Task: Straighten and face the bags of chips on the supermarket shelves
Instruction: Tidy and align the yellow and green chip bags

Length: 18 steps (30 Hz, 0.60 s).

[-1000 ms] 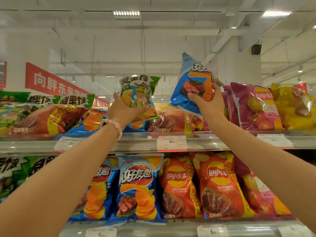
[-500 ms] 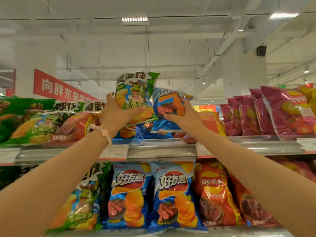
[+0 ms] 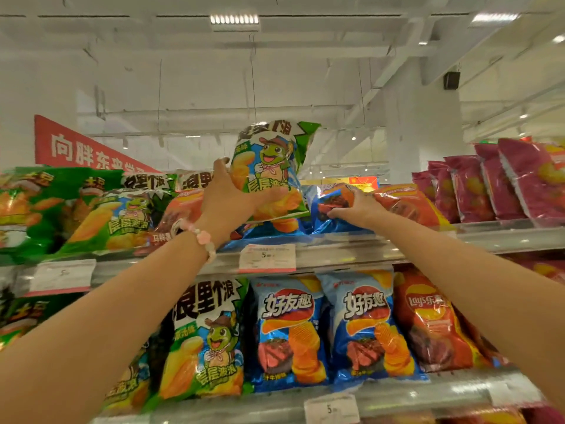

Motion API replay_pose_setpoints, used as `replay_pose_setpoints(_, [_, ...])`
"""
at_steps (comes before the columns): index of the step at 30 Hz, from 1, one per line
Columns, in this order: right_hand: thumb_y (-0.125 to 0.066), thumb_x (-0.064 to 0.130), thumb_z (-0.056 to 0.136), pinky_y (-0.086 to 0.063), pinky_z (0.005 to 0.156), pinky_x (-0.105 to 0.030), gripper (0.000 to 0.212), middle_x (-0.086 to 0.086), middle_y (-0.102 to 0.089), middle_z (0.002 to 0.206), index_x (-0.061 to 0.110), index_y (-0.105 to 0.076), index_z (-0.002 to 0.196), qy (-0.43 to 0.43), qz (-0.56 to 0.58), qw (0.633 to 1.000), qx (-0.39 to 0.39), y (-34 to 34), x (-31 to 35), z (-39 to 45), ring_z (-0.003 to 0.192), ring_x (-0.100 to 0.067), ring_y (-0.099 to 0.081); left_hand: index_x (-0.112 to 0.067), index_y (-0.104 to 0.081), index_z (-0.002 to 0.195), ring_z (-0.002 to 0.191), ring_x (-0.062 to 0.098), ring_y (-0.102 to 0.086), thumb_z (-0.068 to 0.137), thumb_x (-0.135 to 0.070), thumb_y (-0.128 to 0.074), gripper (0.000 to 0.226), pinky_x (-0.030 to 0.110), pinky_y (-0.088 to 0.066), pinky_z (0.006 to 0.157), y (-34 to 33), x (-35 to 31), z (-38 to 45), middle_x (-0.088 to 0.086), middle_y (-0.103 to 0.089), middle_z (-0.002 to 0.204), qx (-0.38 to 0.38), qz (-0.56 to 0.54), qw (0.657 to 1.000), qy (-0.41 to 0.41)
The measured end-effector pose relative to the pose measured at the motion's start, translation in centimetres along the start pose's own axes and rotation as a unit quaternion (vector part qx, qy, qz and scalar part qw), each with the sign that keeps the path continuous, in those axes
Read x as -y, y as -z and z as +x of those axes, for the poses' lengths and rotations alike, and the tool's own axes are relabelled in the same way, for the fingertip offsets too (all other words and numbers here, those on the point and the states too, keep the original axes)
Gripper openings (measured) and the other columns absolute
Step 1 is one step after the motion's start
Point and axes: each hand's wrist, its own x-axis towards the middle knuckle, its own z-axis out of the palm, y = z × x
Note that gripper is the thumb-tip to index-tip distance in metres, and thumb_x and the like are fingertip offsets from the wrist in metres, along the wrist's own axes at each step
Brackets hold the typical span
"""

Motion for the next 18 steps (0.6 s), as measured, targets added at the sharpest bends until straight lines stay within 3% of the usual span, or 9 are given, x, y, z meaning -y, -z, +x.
replay_pose_setpoints(2, [-0.064, 0.055, 0.081, -0.039, 0.104, -0.043, 0.087, -0.015, -0.040, 0.143, 0.012, -0.026, 0.145, 0.057, 0.026, 0.992, -0.112, -0.5, 2.2, -1.7, 0.129, -0.031, -0.042, -0.022, -0.025, 0.144, 0.113, 0.017, -0.057, 0.032, -0.069, -0.080, 0.133, 0.039, -0.049, 0.097, 0.5, 0.4, -0.1, -0.007, -0.054, 0.120, 0.008, -0.008, 1.000, -0.004])
replay_pose_setpoints(4, [-0.058, 0.047, 0.089, -0.036, 0.106, -0.040, 0.073, -0.014, -0.034, 0.148, 0.016, -0.026, 0.146, 0.106, 0.194, 0.964, -0.151, -0.8, 5.5, -3.8, 0.132, -0.029, -0.038, -0.023, -0.024, 0.144, 0.113, 0.017, -0.056, 0.029, -0.072, -0.077, 0.136, 0.036, -0.049, 0.095, 1.1, 0.9, -0.3, -0.009, -0.053, 0.117, 0.013, -0.020, 1.000, -0.007])
replay_pose_setpoints(6, [-0.057, 0.045, 0.091, -0.038, 0.100, -0.039, 0.069, -0.008, -0.034, 0.148, 0.023, -0.023, 0.147, 0.108, 0.371, 0.920, -0.072, -0.9, 9.4, -5.8, 0.130, -0.025, -0.040, -0.023, -0.023, 0.144, 0.116, 0.018, -0.056, 0.032, -0.073, -0.079, 0.136, 0.040, -0.048, 0.097, 1.5, 1.6, -0.6, -0.007, -0.054, 0.121, 0.008, -0.015, 1.000, -0.020])
replay_pose_setpoints(8, [-0.062, 0.044, 0.087, -0.046, 0.083, -0.029, 0.067, 0.006, -0.051, 0.130, 0.031, -0.027, 0.143, 0.103, 0.436, 0.894, 0.023, -1.1, 12.4, -7.6, 0.108, -0.011, -0.055, -0.024, -0.022, 0.143, 0.115, 0.019, -0.057, 0.037, -0.073, -0.079, 0.130, 0.040, -0.048, 0.097, 2.0, 2.0, -1.0, -0.007, -0.056, 0.120, -0.009, 0.000, 0.999, -0.051])
replay_pose_setpoints(11, [-0.075, 0.023, 0.080, -0.048, 0.055, -0.007, 0.044, 0.019, -0.058, 0.096, 0.039, -0.042, 0.104, 0.165, 0.434, 0.884, 0.057, -2.4, 14.3, -8.4, 0.076, 0.010, -0.062, -0.025, -0.022, 0.142, 0.117, 0.024, -0.055, 0.042, -0.076, -0.073, 0.124, 0.048, -0.047, 0.097, 2.6, 2.4, -1.3, 0.000, -0.057, 0.126, -0.038, 0.046, 0.995, -0.085])
replay_pose_setpoints(13, [-0.078, 0.014, 0.076, -0.048, 0.057, -0.005, 0.054, 0.015, -0.060, 0.098, 0.041, -0.038, 0.099, 0.181, 0.427, 0.885, 0.045, -2.9, 14.9, -8.5, 0.086, 0.004, -0.061, -0.024, -0.023, 0.142, 0.112, 0.016, -0.055, 0.049, -0.070, -0.077, 0.117, 0.035, -0.049, 0.093, 3.2, 2.8, -1.2, -0.005, -0.056, 0.121, -0.040, 0.048, 0.993, -0.097])
replay_pose_setpoints(15, [-0.078, 0.012, 0.076, -0.053, 0.062, -0.011, 0.055, 0.012, -0.062, 0.099, 0.044, -0.041, 0.100, 0.189, 0.432, 0.882, 0.017, -3.0, 15.3, -8.6, 0.092, -0.004, -0.062, -0.025, -0.024, 0.143, 0.095, -0.005, -0.051, 0.049, -0.065, -0.082, 0.117, 0.006, -0.042, 0.074, 4.1, 3.0, -0.7, -0.021, -0.049, 0.105, -0.011, 0.030, 0.995, -0.098])
replay_pose_setpoints(16, [-0.077, 0.012, 0.076, -0.055, 0.068, -0.015, 0.056, 0.009, -0.063, 0.102, 0.045, -0.043, 0.107, 0.187, 0.433, 0.882, 0.004, -2.9, 15.4, -8.4, 0.096, -0.009, -0.063, -0.027, -0.025, 0.143, 0.093, -0.007, -0.049, 0.046, -0.067, -0.081, 0.119, 0.003, -0.038, 0.071, 4.8, 3.1, -0.4, -0.023, -0.045, 0.103, 0.014, 0.023, 0.995, -0.095])
replay_pose_setpoints(18, [-0.077, 0.016, 0.077, -0.055, 0.087, -0.028, 0.067, 0.002, -0.063, 0.114, 0.036, -0.041, 0.129, 0.174, 0.422, 0.889, -0.016, -2.7, 15.5, -8.2, 0.106, -0.016, -0.062, -0.031, -0.026, 0.143, 0.112, 0.009, -0.051, 0.038, -0.075, -0.075, 0.124, 0.021, -0.046, 0.089, 6.2, 3.7, 0.3, -0.011, -0.048, 0.122, 0.065, 0.019, 0.995, -0.076])
